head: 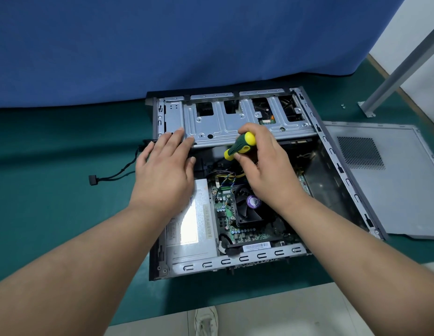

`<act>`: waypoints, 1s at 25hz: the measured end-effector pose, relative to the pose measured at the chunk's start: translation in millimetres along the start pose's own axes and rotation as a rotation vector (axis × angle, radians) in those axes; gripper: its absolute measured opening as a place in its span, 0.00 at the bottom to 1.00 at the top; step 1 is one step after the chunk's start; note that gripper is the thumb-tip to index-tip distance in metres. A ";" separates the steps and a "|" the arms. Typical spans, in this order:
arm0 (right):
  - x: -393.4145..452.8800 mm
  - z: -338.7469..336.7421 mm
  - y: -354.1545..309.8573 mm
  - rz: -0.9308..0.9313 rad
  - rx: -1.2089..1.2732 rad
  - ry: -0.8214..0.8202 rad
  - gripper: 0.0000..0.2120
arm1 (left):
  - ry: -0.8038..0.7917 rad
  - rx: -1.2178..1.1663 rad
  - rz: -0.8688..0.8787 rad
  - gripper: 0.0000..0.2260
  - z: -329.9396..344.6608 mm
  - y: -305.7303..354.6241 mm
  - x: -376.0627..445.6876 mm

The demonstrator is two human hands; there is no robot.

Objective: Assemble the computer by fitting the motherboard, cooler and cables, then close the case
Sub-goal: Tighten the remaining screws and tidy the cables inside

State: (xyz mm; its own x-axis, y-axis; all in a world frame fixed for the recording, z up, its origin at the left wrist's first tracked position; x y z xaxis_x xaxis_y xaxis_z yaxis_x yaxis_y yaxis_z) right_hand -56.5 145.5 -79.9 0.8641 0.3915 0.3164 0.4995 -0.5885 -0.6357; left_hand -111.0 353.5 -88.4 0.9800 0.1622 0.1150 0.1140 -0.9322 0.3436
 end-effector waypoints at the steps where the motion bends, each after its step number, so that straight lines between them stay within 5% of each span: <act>1: 0.4 1.6 1.7 -0.002 0.000 0.009 0.18 | 0.001 0.002 0.000 0.21 0.1 0.1 0.0; 25: 4.0 9.3 5.7 -0.062 -0.035 0.089 0.18 | 0.020 -0.019 -0.005 0.21 0.5 0.7 0.3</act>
State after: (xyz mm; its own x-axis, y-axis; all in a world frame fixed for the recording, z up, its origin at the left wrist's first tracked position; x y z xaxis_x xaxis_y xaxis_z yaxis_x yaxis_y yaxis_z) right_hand -50.8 150.3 -88.9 0.8331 0.3644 0.4162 0.5523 -0.5899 -0.5891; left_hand -110.5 352.7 -88.6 0.9759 0.1737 0.1319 0.1157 -0.9250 0.3620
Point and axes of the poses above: each hand's wrist, its own x-axis towards the middle knuckle, its own z-axis out of the palm, y = z × x, the point moved 1 cm from there along x, towards the middle knuckle, and after that the axes turned 3 degrees about -x, right-handed, at the moved point
